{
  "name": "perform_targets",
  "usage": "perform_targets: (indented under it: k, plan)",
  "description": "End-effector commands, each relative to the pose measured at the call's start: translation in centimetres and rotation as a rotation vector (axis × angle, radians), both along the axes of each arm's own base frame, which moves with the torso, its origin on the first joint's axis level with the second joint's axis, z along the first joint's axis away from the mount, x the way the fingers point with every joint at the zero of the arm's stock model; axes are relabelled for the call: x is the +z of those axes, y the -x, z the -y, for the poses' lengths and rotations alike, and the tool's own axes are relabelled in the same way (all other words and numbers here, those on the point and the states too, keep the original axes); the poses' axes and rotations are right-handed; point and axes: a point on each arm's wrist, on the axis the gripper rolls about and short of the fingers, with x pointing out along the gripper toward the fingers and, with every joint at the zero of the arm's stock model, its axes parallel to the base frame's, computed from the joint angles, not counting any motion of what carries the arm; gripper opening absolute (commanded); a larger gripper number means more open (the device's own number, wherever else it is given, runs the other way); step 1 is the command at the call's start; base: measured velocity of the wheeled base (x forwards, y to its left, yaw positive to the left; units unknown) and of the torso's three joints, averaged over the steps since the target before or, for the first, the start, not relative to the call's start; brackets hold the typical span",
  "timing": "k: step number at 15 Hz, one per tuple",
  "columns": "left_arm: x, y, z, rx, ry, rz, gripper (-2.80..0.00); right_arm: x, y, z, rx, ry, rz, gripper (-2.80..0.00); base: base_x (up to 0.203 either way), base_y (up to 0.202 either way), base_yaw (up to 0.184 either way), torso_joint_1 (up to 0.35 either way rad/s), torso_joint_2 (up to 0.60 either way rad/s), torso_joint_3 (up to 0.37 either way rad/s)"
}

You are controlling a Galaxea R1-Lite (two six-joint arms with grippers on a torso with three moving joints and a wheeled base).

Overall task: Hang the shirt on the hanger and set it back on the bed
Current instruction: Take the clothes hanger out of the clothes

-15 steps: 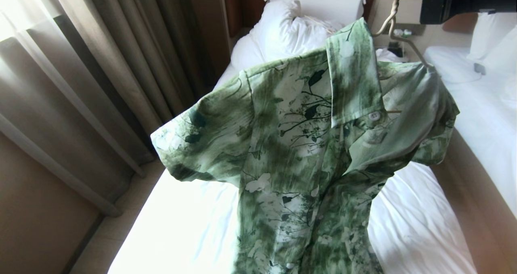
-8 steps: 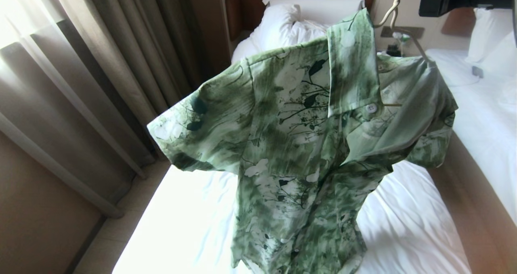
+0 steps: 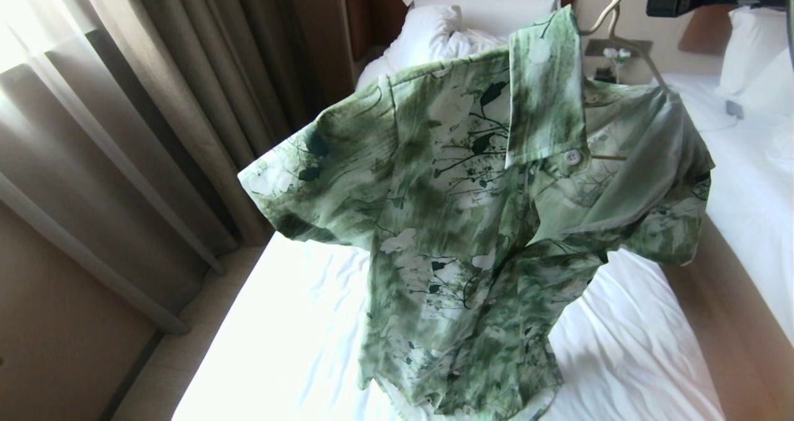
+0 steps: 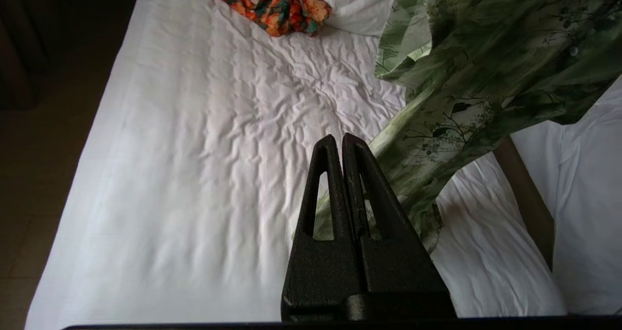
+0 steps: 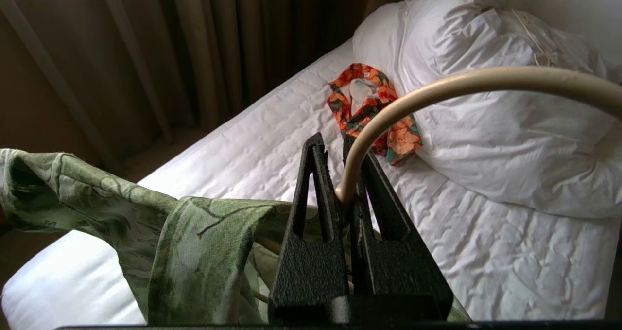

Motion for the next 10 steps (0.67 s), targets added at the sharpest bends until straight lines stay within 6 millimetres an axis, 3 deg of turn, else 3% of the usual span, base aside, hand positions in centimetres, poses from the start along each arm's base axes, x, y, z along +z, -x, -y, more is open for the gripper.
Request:
perform_targets:
  k: [1, 5, 10]
  plan:
    - [0.1, -1.7, 0.3, -0.021, -0.006, -0.067, -2.8, 0.1, -0.3, -0.2, -0.009, -0.003, 0.004, -2.8, 0.0, 0.0, 0.0, 0.0, 0.0, 0.0]
    - [1.0, -2.7, 0.6, -0.117, 0.001, -0.073, -2.8, -0.1, -1.2, -1.0, -0.007, -0.04, -0.03, -2.8, 0.0, 0.0, 0.0, 0.0, 0.0, 0.0]
    - [4.3, -7.7, 1.7, -0.302, 0.004, -0.092, -2.8, -1.2, -2.5, -2.8, 0.014, -0.011, -0.067, -2.8, 0.0, 0.0, 0.0, 0.0, 0.0, 0.0]
